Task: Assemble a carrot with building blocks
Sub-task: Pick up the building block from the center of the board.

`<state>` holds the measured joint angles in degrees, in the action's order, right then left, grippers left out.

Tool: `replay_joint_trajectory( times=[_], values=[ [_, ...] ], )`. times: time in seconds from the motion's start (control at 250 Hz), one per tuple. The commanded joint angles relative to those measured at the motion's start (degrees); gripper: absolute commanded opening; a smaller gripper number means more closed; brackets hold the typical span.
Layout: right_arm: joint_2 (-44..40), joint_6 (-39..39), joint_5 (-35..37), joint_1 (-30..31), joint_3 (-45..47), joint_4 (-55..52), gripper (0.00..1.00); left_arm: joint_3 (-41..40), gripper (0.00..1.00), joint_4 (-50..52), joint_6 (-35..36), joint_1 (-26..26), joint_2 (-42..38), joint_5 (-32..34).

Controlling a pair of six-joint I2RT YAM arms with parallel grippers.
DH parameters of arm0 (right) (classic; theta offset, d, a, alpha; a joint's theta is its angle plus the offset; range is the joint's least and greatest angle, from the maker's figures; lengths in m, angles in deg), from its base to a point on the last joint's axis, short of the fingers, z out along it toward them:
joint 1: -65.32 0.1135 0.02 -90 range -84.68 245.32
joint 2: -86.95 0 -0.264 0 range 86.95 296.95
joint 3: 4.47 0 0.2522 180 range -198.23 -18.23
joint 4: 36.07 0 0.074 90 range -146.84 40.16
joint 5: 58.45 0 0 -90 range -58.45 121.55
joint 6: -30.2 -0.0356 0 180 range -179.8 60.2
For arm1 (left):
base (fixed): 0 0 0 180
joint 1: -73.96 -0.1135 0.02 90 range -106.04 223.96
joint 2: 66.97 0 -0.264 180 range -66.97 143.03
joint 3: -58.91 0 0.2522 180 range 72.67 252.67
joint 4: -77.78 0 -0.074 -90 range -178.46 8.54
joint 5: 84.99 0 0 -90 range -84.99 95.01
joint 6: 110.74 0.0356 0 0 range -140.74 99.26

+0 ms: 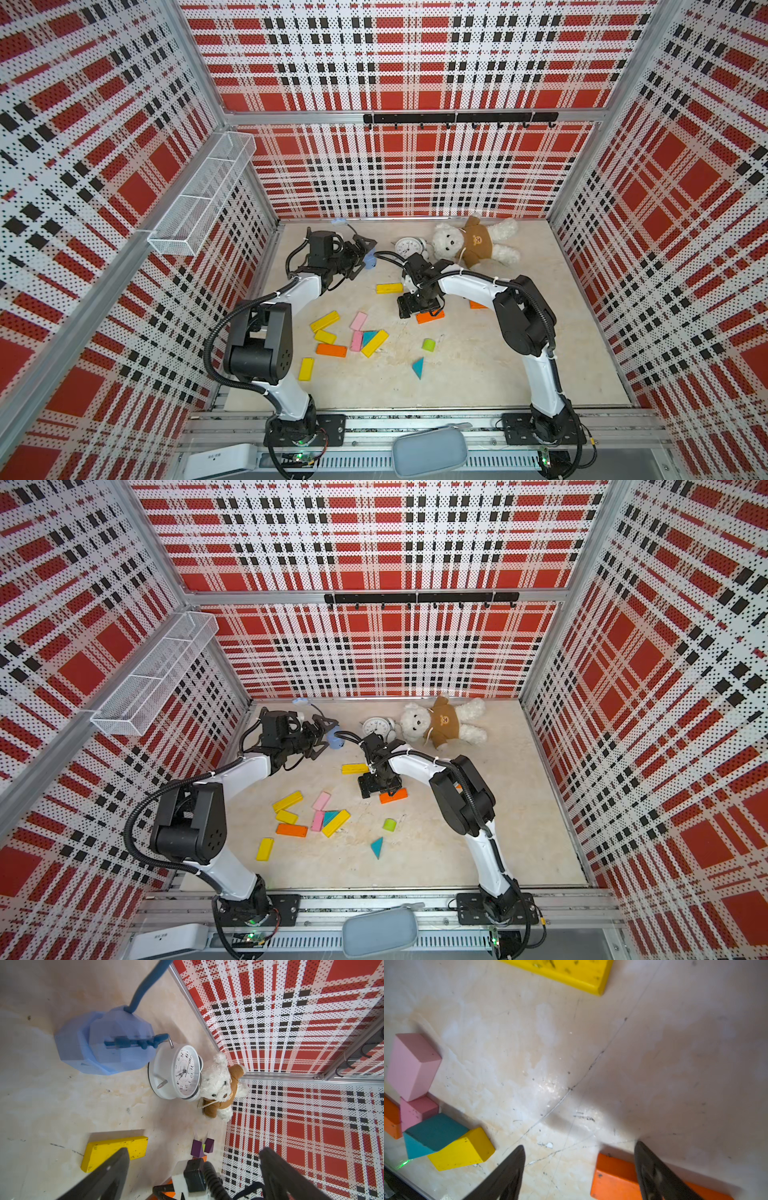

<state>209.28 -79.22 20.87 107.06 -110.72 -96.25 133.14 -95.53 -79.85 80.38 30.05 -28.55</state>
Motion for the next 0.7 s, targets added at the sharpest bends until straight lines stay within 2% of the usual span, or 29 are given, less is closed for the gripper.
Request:
replay_joint_trajectory(
  times=[0.0,0.084,0.196,0.296,0.328,0.697],
  values=[
    [-4.6,0.5,4.3,0.7,-1.2,-4.0,0.81,0.4,1.0,-0.2,-0.1,0.3,-1.5,-0.1],
    [-9.6,-0.7,8.8,0.6,1.5,-3.8,0.82,0.3,0.99,-0.2,-0.3,0.3,-1.5,-0.2],
    [-15.6,-1.2,14.7,0.5,4.4,-3.9,0.9,0.4,0.99,-0.2,-0.4,0.5,-1.5,-0.3],
    [-17.4,1.1,19.0,0.3,5.5,-5.0,1.0,0.3,0.99,-0.2,-0.5,0.6,-1.7,-0.2],
    [-17.2,1.7,20.0,0.1,5.4,-5.9,1.0,0.3,0.99,-0.2,-0.5,0.7,-1.7,-0.2],
    [-11.5,2.4,16.6,-0.2,4.3,-7.4,1.0,0.4,1.0,-0.2,-0.2,1.9,-1.6,-0.2]
  ],
)
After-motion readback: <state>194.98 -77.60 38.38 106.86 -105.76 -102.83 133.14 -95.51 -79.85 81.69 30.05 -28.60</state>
